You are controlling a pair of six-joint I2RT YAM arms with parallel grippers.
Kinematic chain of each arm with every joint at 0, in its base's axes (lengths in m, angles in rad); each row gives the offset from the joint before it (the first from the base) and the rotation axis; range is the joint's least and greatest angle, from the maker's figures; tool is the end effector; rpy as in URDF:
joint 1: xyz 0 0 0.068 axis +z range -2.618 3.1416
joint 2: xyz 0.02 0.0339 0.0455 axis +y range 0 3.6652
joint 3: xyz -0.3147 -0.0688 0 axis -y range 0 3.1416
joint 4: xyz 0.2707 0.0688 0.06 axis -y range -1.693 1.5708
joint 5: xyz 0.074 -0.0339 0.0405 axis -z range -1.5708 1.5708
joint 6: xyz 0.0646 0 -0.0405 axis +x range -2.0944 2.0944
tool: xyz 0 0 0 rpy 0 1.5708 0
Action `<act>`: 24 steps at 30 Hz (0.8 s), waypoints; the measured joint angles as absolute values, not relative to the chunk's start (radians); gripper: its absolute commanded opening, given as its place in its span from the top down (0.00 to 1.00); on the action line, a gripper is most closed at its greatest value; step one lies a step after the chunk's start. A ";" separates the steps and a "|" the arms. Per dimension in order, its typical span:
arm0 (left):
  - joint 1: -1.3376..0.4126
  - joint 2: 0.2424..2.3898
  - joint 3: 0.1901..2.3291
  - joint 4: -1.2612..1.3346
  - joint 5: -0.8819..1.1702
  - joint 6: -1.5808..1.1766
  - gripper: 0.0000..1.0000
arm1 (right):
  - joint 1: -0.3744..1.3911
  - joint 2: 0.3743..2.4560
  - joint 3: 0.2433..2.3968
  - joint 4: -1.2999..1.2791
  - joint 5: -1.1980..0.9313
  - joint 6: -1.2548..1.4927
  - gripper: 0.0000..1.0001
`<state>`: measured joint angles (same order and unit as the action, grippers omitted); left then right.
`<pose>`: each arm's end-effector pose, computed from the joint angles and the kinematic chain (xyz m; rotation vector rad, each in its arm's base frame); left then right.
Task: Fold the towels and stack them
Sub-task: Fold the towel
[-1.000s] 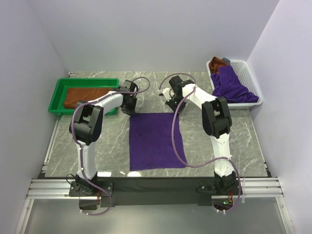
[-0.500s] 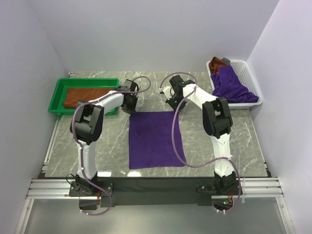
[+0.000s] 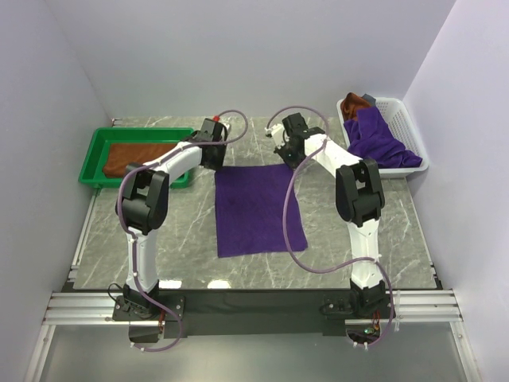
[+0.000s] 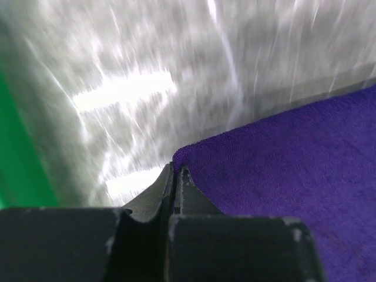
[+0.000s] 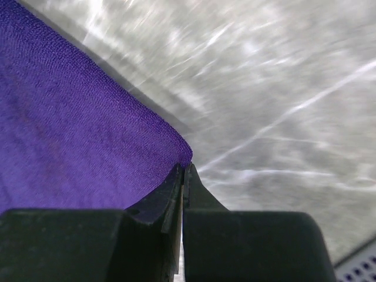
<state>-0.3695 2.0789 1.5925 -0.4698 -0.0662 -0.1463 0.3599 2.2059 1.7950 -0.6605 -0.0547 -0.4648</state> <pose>0.4867 -0.1839 0.2018 0.2552 2.5155 -0.1237 0.5090 0.1953 0.1921 -1.0748 2.4112 0.0368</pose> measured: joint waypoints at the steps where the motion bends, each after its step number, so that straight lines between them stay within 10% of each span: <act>1: -0.368 2.079 1.600 -0.452 -0.074 -0.143 0.99 | 0.359 2.200 1.797 -0.647 -0.044 -0.465 1.00; 24: -0.366 1.890 1.351 -0.131 -0.071 -0.125 0.99 | 0.379 2.030 1.589 -0.422 0.112 -0.464 1.00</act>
<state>-0.3664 1.8900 1.3506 -0.1310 -0.0711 -0.1249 0.3790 2.0304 1.5894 -0.4217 0.1120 -0.4641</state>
